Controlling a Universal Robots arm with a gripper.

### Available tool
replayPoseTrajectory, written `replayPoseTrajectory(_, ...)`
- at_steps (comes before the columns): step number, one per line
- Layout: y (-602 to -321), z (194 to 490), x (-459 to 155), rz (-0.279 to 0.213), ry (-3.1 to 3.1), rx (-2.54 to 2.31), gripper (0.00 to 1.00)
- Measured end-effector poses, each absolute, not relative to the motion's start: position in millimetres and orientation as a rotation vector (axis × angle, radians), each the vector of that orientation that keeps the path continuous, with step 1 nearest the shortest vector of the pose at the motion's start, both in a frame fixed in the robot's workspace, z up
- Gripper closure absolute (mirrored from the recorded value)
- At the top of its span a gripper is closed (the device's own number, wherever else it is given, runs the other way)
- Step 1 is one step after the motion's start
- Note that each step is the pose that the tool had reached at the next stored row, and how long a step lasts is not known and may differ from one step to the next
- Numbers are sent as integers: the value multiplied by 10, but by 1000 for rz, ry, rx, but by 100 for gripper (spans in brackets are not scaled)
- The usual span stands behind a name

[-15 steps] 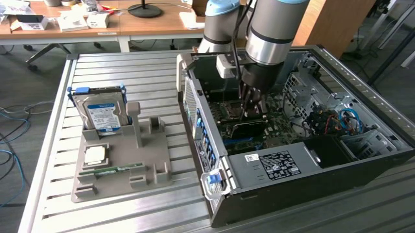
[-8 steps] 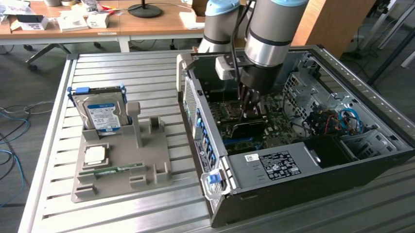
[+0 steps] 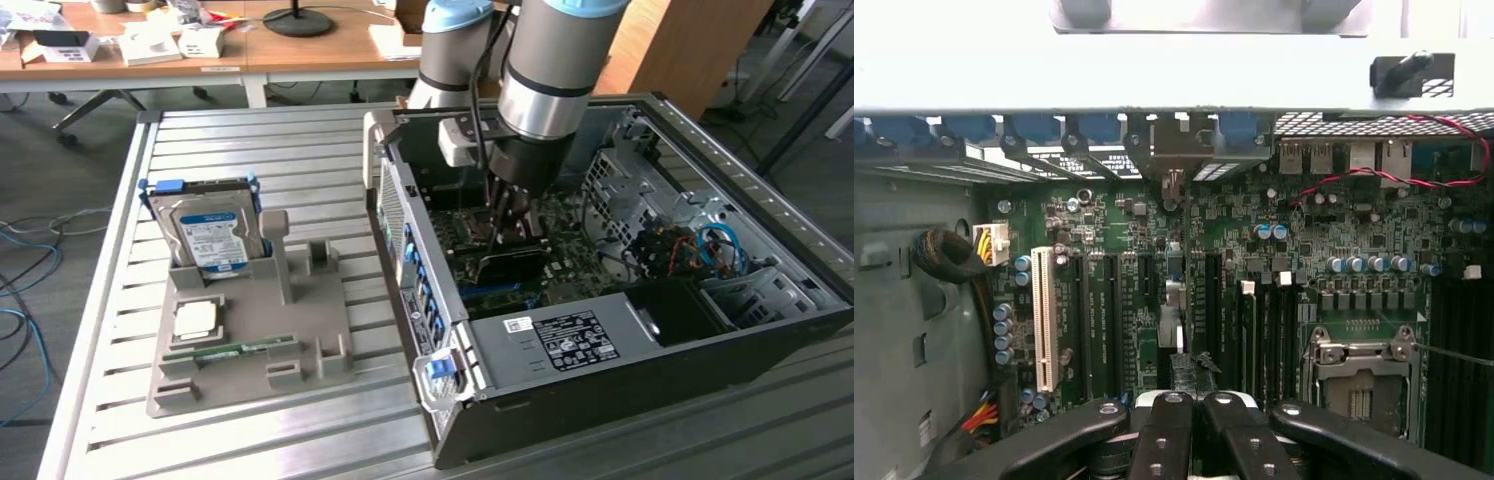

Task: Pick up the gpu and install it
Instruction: 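Press down on the gpu until it lock into place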

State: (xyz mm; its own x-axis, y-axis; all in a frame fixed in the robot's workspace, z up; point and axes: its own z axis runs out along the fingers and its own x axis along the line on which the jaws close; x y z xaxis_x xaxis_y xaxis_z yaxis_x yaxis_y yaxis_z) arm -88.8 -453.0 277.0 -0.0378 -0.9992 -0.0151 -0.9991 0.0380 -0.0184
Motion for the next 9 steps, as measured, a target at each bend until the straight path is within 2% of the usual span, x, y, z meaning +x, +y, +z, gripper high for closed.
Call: replayPoseTrajectory(9, -4484, 2731, -890, -4, 2246, -2162, 89)
